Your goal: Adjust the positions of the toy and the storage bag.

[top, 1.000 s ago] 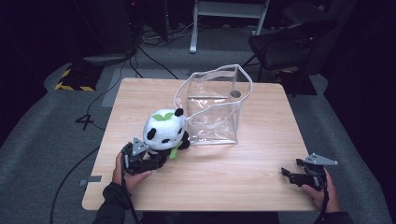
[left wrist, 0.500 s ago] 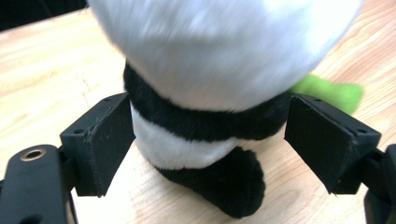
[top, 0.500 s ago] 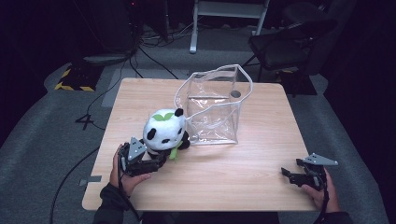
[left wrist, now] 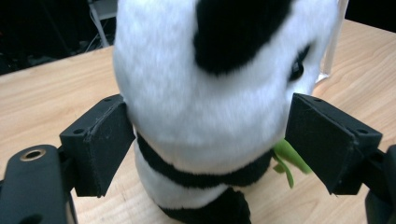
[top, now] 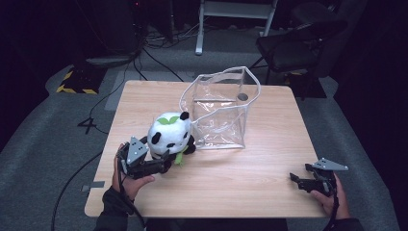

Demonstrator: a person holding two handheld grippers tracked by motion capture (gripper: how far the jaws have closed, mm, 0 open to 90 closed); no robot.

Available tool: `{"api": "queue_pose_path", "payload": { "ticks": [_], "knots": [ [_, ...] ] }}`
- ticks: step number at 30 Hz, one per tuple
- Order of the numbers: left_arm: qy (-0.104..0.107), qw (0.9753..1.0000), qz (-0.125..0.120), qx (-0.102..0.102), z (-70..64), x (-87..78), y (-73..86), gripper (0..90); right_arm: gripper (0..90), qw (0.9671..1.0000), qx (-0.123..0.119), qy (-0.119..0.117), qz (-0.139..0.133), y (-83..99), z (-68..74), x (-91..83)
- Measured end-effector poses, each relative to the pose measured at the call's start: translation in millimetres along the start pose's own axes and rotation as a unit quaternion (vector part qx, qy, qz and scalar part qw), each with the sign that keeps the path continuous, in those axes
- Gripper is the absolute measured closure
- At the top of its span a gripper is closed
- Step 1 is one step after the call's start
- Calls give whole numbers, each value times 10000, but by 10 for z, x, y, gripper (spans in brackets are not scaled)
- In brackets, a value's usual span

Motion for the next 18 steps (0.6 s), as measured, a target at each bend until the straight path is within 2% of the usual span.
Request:
{"api": "queue_pose_path", "payload": {
  "ticks": [5, 7, 8, 10, 13, 18],
  "knots": [
    [19, 10000, 30, 52, 36, 91, -60, 120, 173, 10000, -2, 1, -1, 0, 0, 0],
    [126, 9999, 88, 55, 52, 138, -62, 90, 173, 10000, -12, 9, -3, -2, -3, 2],
    [174, 9998, 119, 21, 62, 174, -63, 23, 173, 10000, -14, 10, -4, -2, -4, 2],
    [255, 9996, 128, -7, 77, 225, -68, 0, 173, 10000, -13, 9, -2, -2, -3, 2],
    [468, 9988, 128, -22, 76, 268, -82, 0, 173, 10000, -12, 8, -3, -2, -3, 2],
    [677, 9975, 207, 62, 70, 295, -90, 16, 173, 10000, -11, 8, -3, -2, -3, 2]
  ]
}}
Point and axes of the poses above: each handheld gripper's, and its own axes: x roughly forward along the jaws, y roughly out of its underside, z roughly to its left, the point moved 7 cm from there along x, roughly forward along the jaws, and after that the axes turned 1 degree about z, right-handed, at the moved point
